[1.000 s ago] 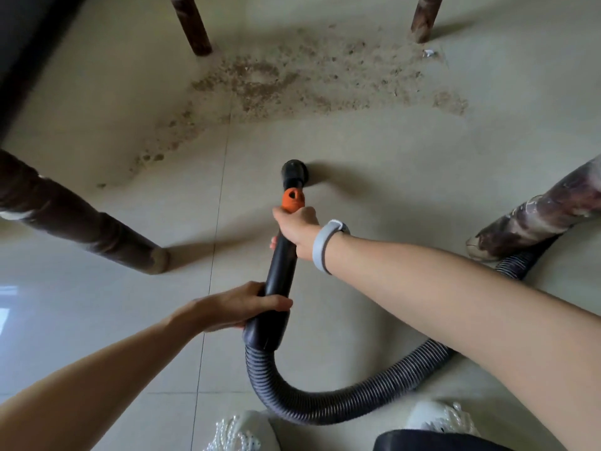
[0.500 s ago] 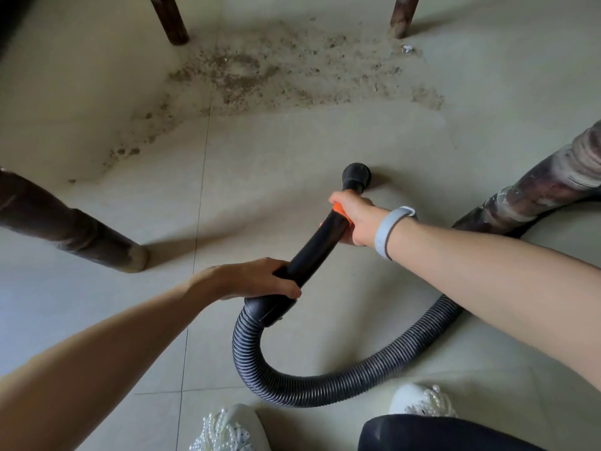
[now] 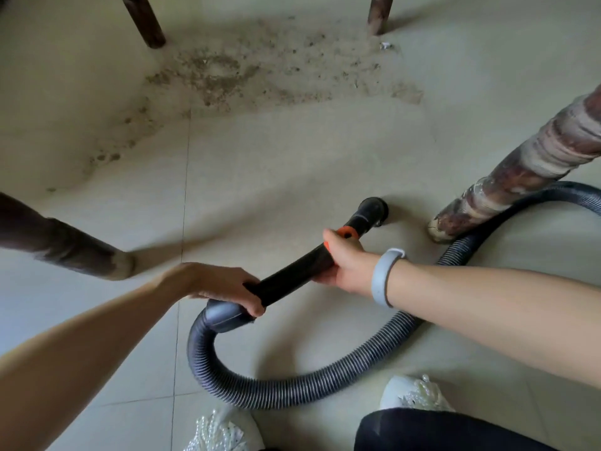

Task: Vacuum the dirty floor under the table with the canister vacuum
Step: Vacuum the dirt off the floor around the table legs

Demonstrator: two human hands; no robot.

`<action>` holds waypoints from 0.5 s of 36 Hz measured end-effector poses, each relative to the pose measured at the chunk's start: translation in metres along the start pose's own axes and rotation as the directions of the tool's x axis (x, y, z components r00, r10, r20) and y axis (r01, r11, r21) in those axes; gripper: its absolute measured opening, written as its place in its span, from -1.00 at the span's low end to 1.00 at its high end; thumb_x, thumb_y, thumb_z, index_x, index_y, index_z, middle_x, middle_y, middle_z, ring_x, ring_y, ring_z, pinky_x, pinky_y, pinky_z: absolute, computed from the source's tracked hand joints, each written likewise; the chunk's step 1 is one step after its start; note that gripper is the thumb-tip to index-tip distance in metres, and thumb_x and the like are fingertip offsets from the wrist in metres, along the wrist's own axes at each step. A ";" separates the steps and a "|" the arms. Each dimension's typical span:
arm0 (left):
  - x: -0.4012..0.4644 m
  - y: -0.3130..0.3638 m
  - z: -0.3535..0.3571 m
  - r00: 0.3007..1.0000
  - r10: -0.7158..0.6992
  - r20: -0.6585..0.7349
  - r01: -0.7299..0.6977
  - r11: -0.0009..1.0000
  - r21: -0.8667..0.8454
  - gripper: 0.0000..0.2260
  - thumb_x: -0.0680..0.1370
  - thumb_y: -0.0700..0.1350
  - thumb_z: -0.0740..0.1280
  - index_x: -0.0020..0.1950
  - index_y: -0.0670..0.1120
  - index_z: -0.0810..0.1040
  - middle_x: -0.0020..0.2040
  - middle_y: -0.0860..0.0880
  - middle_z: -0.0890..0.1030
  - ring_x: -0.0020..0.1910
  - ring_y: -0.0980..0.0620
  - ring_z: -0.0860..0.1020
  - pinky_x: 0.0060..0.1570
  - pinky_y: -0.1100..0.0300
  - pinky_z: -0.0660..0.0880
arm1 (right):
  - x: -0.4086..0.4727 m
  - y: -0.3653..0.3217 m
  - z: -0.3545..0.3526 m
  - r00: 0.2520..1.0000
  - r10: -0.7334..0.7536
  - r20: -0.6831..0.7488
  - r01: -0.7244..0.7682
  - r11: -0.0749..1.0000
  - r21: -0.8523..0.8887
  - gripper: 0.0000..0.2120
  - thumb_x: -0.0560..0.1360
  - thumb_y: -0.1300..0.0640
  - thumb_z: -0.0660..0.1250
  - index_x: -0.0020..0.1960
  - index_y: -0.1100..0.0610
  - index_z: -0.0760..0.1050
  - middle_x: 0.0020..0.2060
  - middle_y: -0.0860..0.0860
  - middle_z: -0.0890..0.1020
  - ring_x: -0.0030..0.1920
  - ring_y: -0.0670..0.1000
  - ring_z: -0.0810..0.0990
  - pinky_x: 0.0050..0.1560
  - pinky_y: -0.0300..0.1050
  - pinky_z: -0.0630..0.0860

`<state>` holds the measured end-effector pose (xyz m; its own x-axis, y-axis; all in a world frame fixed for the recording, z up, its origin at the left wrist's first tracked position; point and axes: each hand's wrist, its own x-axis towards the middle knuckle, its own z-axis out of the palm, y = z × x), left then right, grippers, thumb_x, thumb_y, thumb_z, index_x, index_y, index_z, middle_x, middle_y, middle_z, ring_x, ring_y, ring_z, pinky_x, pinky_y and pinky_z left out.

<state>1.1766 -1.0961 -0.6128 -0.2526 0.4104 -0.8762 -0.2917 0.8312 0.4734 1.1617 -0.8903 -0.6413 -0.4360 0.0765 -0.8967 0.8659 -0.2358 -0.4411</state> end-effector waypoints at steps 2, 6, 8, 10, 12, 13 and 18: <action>0.003 0.005 0.000 0.995 0.053 -0.089 -0.051 0.998 0.023 -0.82 0.42 0.02 0.42 -0.05 -0.02 0.58 -0.14 0.01 0.69 -0.11 0.03 0.66 0.01 0.12 0.60 | 0.002 -0.011 0.001 1.000 -0.028 0.000 0.028 1.000 -0.013 -0.83 0.55 0.03 0.25 -0.11 0.07 0.31 0.13 0.17 0.51 -0.13 0.19 0.59 -0.49 -0.04 0.55; 0.006 0.010 0.007 0.975 0.114 -0.192 -0.113 0.993 0.013 -0.83 0.52 0.06 0.38 -0.07 -0.03 0.55 -0.17 0.03 0.68 -0.10 0.04 0.65 0.05 0.12 0.55 | 0.005 -0.025 0.005 0.996 -0.088 0.003 0.088 0.995 -0.056 -0.81 0.56 -0.01 0.25 -0.12 0.06 0.32 0.06 0.12 0.52 -0.09 0.16 0.59 -0.39 0.00 0.56; 0.009 0.012 0.011 0.958 0.138 -0.253 -0.136 0.990 0.023 -0.79 0.53 0.08 0.35 -0.07 -0.06 0.54 -0.12 -0.03 0.68 -0.07 -0.01 0.64 0.08 0.08 0.54 | 0.008 -0.033 0.009 0.990 -0.141 -0.012 0.139 0.986 -0.093 -0.81 0.56 -0.01 0.25 -0.15 0.05 0.32 0.00 0.09 0.50 -0.03 0.16 0.56 -0.35 0.00 0.55; 0.013 0.017 0.012 0.934 0.157 -0.320 -0.154 0.987 0.036 -0.74 0.50 0.16 0.34 -0.12 -0.03 0.53 -0.11 -0.04 0.68 -0.06 -0.04 0.64 0.09 0.03 0.54 | 0.011 -0.043 0.010 0.982 -0.186 -0.037 0.180 0.977 -0.114 -0.80 0.56 -0.02 0.24 -0.17 0.05 0.34 -0.07 0.05 0.49 0.00 0.14 0.53 -0.35 -0.04 0.53; 0.017 0.025 0.012 0.904 0.169 -0.393 -0.177 0.984 0.015 -0.69 0.47 0.21 0.34 -0.11 -0.04 0.54 -0.12 -0.04 0.67 -0.08 -0.03 0.63 0.07 0.03 0.54 | 0.013 -0.056 0.010 0.974 -0.221 -0.057 0.213 0.970 -0.119 -0.79 0.57 -0.02 0.23 -0.16 0.07 0.34 -0.13 0.03 0.47 0.00 0.12 0.51 -0.34 -0.05 0.51; 0.020 0.030 0.013 0.887 0.179 -0.425 -0.200 0.980 -0.003 -0.70 0.48 0.19 0.35 -0.10 -0.05 0.53 -0.13 -0.03 0.66 -0.11 -0.02 0.61 0.06 0.05 0.53 | 0.014 -0.063 0.008 0.970 -0.234 -0.067 0.225 0.967 -0.118 -0.79 0.58 -0.02 0.22 -0.15 0.08 0.33 -0.15 0.03 0.46 0.00 0.12 0.50 -0.29 -0.03 0.52; 0.026 0.057 0.014 0.849 0.250 -0.466 -0.333 0.937 -0.105 -0.72 0.50 0.10 0.41 0.07 -0.05 0.50 -0.11 0.01 0.58 -0.12 0.05 0.55 0.00 0.16 0.50 | 0.018 -0.095 -0.010 0.952 -0.263 -0.157 0.267 0.964 0.006 -0.77 0.55 0.05 0.26 -0.21 0.13 0.32 -0.22 0.03 0.42 0.02 0.18 0.58 0.12 0.11 0.56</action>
<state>1.1661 -1.0332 -0.6095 -0.7174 0.3808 -0.5834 -0.2863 0.6023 0.7452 1.0742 -0.8568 -0.6155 -0.6041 0.2870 -0.7435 0.7165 -0.2129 -0.6643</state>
